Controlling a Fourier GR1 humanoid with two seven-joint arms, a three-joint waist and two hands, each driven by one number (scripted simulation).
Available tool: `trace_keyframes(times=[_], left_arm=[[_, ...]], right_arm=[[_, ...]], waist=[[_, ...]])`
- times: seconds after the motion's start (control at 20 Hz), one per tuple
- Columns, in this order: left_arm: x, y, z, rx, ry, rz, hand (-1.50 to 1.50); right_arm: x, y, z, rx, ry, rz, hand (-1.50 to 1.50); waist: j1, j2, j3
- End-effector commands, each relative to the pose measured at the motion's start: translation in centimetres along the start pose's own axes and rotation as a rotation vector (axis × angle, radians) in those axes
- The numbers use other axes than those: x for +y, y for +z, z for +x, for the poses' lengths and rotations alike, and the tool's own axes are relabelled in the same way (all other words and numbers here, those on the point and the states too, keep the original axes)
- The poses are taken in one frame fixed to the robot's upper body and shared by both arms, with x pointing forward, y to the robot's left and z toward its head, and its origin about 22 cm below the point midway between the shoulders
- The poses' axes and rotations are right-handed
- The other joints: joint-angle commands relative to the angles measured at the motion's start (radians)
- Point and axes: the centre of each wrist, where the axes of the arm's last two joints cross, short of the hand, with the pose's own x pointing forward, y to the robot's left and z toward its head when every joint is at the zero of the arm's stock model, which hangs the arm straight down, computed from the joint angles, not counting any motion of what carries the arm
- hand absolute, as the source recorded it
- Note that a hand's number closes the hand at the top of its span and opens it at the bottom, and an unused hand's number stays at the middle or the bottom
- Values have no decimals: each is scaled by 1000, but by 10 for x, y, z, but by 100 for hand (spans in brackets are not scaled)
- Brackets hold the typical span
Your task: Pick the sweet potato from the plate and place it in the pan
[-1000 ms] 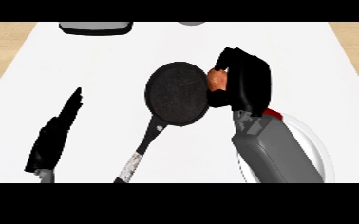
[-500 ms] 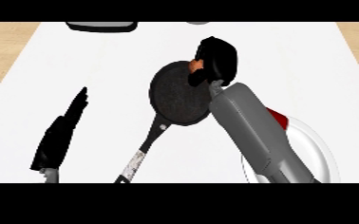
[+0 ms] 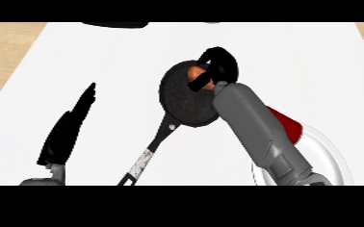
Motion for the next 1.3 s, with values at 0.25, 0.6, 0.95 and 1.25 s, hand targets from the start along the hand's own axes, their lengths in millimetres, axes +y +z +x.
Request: trace_keyframes(times=[0.25,0.6,0.95,1.25], left_arm=[[-14,-3,1,-6,5,-37,0],[4,-9,6,5,11,13,0],[26,11,-27,64,1,73,0],[18,31,-21,86,23,106,0]], right_arm=[[3,-8,-17,-66,-348,-111,-150],[-9,-12,-5,-81,-549,-370,-150],[-14,-21,-45,11,-668,-525,-150],[-29,-9,-115,-58,-662,-550,-150]], waist=[[12,2,1],[-17,-6,0],[-80,-22,-1],[-109,-35,-2]])
